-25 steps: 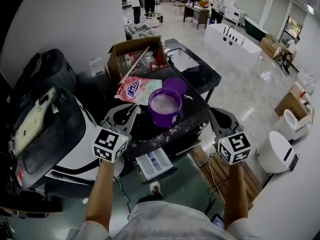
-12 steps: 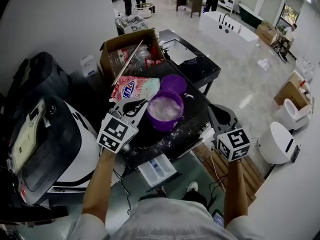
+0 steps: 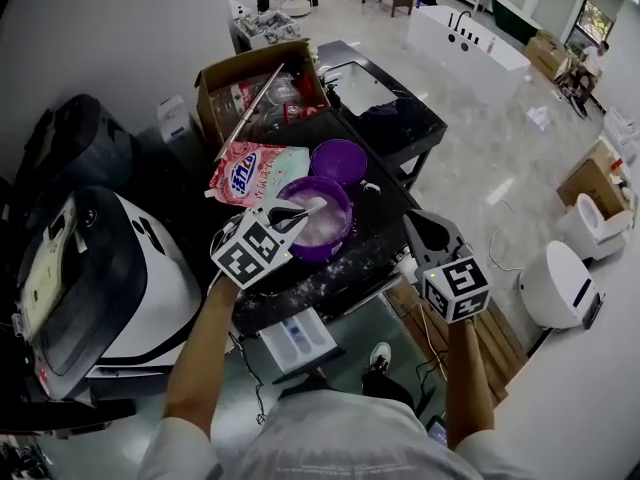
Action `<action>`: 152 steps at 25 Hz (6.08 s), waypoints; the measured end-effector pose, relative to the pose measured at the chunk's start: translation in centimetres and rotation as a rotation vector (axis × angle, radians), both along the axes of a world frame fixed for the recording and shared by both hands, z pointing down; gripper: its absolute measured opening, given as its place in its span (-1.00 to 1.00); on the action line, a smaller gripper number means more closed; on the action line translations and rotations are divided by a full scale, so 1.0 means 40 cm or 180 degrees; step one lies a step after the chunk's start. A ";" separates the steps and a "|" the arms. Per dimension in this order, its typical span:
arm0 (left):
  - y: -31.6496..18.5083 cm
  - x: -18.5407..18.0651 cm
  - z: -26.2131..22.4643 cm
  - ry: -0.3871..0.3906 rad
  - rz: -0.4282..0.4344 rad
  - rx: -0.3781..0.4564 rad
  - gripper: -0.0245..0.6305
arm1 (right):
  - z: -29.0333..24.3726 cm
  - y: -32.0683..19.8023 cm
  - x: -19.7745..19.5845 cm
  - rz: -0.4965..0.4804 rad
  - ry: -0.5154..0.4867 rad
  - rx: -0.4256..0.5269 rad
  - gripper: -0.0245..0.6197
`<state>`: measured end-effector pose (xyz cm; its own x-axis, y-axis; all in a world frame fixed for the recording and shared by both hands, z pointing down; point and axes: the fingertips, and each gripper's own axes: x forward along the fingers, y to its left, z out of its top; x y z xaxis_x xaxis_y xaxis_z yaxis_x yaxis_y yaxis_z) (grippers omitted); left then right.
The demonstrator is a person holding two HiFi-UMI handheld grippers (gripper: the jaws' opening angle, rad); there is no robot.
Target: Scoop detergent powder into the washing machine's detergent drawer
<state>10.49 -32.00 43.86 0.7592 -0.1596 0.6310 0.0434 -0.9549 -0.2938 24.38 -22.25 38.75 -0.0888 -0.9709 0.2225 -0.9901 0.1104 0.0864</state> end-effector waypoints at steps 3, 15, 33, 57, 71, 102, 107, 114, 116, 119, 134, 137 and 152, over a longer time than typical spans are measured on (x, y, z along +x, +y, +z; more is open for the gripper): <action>-0.008 0.016 0.038 -0.0410 0.0148 0.0117 -0.88 | 0.018 -0.016 0.017 -0.0046 -0.0022 -0.0050 -0.91; -0.015 0.056 0.123 -0.1019 0.0282 -0.0215 -0.88 | 0.069 -0.068 0.051 -0.0113 -0.0055 -0.0185 -0.91; 0.037 0.060 0.162 -0.1566 0.0599 -0.0830 -0.88 | 0.108 -0.070 0.066 -0.0090 -0.0018 -0.0272 -0.91; 0.052 0.018 0.127 -0.1239 0.0257 -0.1513 -0.88 | 0.106 -0.086 0.040 -0.0239 -0.0078 -0.0307 -0.91; 0.000 -0.020 0.066 -0.0063 -0.0414 -0.1993 -0.88 | 0.100 -0.120 -0.017 -0.0438 -0.0056 -0.0277 -0.91; -0.021 -0.259 -0.170 0.3742 -0.1861 -0.3312 -0.88 | 0.005 -0.138 -0.159 -0.0886 -0.0212 0.0020 -0.91; 0.033 -0.345 -0.204 0.3864 -0.2115 -0.2915 -0.88 | -0.036 -0.131 -0.220 -0.1343 -0.0089 0.0206 -0.91; 0.185 -0.454 -0.197 0.4198 -0.2672 -0.2461 -0.88 | -0.078 -0.080 -0.290 -0.1886 -0.0101 0.0412 -0.91; 0.234 -0.474 -0.181 0.4236 -0.2853 -0.2386 -0.88 | -0.077 -0.062 -0.310 -0.2031 -0.0124 0.0404 -0.91; 0.302 -0.504 -0.150 0.4281 -0.3129 -0.2312 -0.88 | -0.069 -0.034 -0.343 -0.2254 -0.0207 0.0345 -0.91; 0.443 -0.675 0.022 0.3835 -0.3662 -0.2321 -0.88 | 0.064 0.069 -0.534 -0.2502 -0.0209 -0.0082 -0.91; 0.445 -0.679 0.050 0.3770 -0.3591 -0.2425 -0.88 | 0.093 0.084 -0.553 -0.2489 -0.0234 -0.0175 -0.91; 0.469 -0.684 0.212 0.3090 -0.3599 -0.2534 -0.88 | 0.228 0.132 -0.598 -0.2360 -0.0123 -0.0615 -0.91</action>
<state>-16.87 -13.26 52.35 0.6233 -0.7506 0.2193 -0.6110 -0.2926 0.7355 0.47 -16.97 47.86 -0.7128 -0.5984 0.3657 -0.6531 0.7565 -0.0351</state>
